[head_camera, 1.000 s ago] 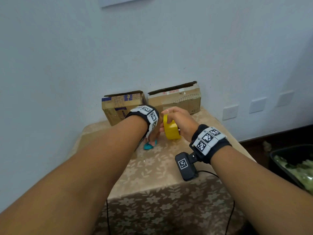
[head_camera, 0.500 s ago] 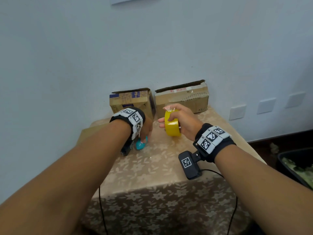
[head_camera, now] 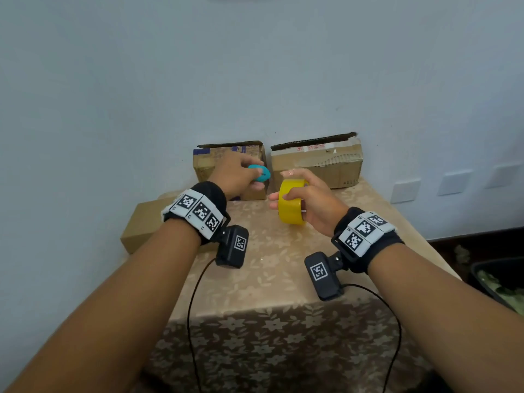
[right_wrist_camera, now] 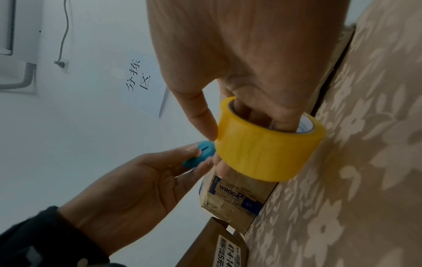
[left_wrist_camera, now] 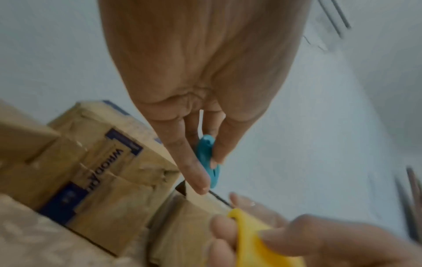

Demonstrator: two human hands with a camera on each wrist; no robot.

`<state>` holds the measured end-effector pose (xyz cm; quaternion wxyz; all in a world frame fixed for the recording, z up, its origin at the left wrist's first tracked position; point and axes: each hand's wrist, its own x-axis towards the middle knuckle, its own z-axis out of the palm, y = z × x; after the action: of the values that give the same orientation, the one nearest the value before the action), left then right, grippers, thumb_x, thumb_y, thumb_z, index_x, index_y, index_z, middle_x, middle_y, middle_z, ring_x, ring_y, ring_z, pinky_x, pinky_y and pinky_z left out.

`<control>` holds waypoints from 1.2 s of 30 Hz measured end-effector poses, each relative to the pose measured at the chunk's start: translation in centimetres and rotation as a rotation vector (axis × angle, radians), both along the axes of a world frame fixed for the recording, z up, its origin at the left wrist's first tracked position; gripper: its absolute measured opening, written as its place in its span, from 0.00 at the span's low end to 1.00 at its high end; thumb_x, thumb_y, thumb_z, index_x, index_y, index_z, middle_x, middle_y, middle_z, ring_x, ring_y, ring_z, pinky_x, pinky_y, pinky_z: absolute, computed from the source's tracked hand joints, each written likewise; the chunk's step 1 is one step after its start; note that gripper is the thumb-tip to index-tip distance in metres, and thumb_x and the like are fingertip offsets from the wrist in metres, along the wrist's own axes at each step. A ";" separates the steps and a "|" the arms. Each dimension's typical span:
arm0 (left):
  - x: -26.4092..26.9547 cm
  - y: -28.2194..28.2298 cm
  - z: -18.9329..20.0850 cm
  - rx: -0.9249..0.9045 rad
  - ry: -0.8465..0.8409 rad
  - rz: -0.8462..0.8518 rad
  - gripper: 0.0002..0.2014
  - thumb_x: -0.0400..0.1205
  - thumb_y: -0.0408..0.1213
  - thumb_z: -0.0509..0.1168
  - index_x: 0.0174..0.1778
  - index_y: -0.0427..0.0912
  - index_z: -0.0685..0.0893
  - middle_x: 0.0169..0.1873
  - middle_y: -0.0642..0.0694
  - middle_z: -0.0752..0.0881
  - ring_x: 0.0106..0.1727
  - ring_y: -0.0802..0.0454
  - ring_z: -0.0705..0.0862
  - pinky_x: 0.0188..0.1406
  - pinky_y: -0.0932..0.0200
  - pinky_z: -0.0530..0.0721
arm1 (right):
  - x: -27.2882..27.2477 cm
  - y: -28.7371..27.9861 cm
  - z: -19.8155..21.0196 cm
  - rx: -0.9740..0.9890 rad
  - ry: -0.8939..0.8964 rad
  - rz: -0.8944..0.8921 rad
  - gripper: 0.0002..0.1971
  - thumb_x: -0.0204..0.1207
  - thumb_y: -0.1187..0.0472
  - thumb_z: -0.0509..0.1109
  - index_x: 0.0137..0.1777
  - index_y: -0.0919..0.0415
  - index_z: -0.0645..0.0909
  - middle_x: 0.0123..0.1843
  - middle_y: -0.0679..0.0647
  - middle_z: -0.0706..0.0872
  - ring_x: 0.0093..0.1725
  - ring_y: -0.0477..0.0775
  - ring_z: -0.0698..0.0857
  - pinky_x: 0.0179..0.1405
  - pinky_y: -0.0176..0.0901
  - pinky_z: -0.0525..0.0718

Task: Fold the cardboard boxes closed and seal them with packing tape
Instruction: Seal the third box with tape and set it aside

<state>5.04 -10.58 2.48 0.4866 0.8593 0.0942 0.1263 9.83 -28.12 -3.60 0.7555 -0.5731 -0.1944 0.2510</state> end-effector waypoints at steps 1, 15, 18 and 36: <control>-0.3 -0.2 0.0 -0.052 -0.034 -0.024 0.05 0.85 0.26 0.69 0.54 0.36 0.87 0.55 0.32 0.89 0.43 0.48 0.91 0.46 0.61 0.92 | 0.0 0.0 0.0 -0.005 0.003 0.000 0.24 0.80 0.77 0.64 0.72 0.54 0.76 0.55 0.70 0.92 0.56 0.70 0.93 0.52 0.53 0.87; -1.0 -1.0 -0.8 -0.082 0.172 -0.083 0.11 0.93 0.36 0.55 0.65 0.37 0.80 0.30 0.47 0.79 0.24 0.57 0.72 0.21 0.67 0.70 | -0.2 -0.1 -0.3 -0.071 -0.040 0.050 0.28 0.79 0.79 0.64 0.74 0.51 0.78 0.56 0.70 0.92 0.55 0.68 0.93 0.51 0.51 0.86; -1.2 -0.9 -0.8 -0.193 0.237 -0.115 0.11 0.93 0.40 0.57 0.60 0.37 0.79 0.27 0.49 0.72 0.23 0.59 0.64 0.17 0.69 0.62 | -0.2 -0.1 -0.3 -0.059 -0.049 0.061 0.28 0.78 0.79 0.64 0.72 0.51 0.79 0.54 0.69 0.93 0.54 0.68 0.93 0.52 0.52 0.86; -0.9 -1.5 -0.8 -0.239 0.424 0.118 0.12 0.92 0.45 0.58 0.51 0.39 0.76 0.25 0.50 0.68 0.15 0.60 0.61 0.11 0.67 0.60 | -0.7 0.3 0.0 -0.066 -0.084 0.105 0.31 0.78 0.80 0.64 0.76 0.52 0.77 0.53 0.70 0.92 0.52 0.69 0.93 0.40 0.47 0.89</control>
<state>4.13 -12.10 1.65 0.5457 0.7960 0.2587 -0.0407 9.10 -27.85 -3.58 0.7131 -0.5968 -0.2472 0.2725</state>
